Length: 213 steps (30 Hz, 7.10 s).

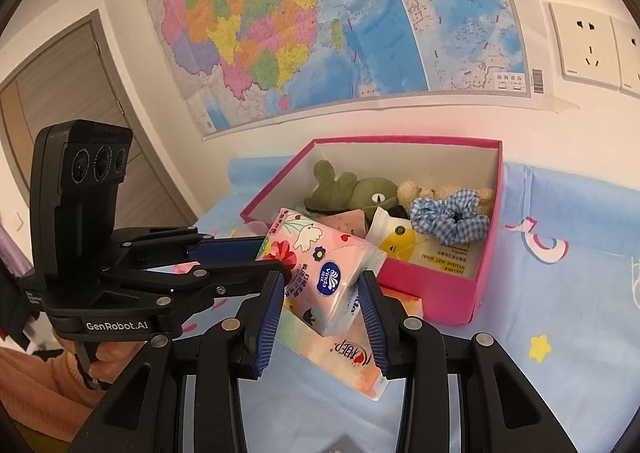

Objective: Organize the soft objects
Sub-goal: 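Lift the floral tissue pack with the right gripper over the pink box, then lower the floral pack into the pink box and open the right gripper, then move the right gripper to the gold-and-cream tissue pack and grasp it, then carry the gold-and-cream pack with the right gripper over the pink box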

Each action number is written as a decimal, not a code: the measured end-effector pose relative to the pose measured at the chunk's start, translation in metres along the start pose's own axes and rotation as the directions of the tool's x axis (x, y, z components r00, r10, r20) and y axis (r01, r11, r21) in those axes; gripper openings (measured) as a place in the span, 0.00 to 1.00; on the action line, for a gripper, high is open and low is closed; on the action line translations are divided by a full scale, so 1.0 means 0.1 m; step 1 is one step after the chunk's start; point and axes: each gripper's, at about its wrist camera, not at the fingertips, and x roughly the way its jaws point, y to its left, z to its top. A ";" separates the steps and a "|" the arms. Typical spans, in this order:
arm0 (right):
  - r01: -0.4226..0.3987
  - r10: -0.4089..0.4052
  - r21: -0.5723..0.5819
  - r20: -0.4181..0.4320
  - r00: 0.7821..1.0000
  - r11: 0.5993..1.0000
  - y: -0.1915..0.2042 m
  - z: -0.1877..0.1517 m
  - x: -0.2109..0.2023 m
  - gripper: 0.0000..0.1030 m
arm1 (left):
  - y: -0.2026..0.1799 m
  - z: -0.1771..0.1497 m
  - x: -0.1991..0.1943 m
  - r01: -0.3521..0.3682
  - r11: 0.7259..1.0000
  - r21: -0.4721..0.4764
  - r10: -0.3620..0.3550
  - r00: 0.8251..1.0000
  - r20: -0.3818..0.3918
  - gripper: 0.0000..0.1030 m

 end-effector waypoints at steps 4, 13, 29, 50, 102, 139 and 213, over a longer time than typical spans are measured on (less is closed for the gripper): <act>0.006 -0.006 -0.002 0.004 1.000 1.000 -0.02 0.02 -0.01 0.38 | -0.01 0.01 0.01 -0.001 1.000 -0.001 0.001 1.000 -0.002 0.33; 0.018 -0.018 -0.003 0.015 1.000 1.000 -0.07 0.07 -0.02 0.38 | -0.04 0.11 0.05 0.002 1.000 0.006 -0.002 1.000 0.001 0.33; 0.028 -0.028 -0.006 0.023 0.999 1.000 -0.14 0.14 0.02 0.38 | -0.01 0.23 0.16 -0.014 1.000 -0.004 0.014 1.000 -0.011 0.33; 0.064 -0.064 -0.012 0.018 0.998 0.998 -0.27 0.29 0.16 0.38 | 0.09 0.42 0.40 -0.013 0.999 -0.040 0.011 0.999 -0.039 0.33; 0.119 -0.121 0.059 0.027 0.992 0.991 -0.53 0.19 0.05 0.38 | -0.02 0.50 0.65 -0.050 0.998 -0.042 0.047 0.997 -0.066 0.48; 0.020 0.030 0.204 -0.239 0.971 0.979 -0.31 -1.49 -0.38 0.37 | -0.60 -1.17 0.38 0.229 0.973 -0.024 -0.227 0.932 -0.283 0.35; -0.051 0.053 0.039 -0.059 0.997 0.998 0.06 -0.50 -0.11 0.30 | -0.25 -0.54 -0.17 0.006 1.000 -0.001 -0.006 0.998 -0.057 0.30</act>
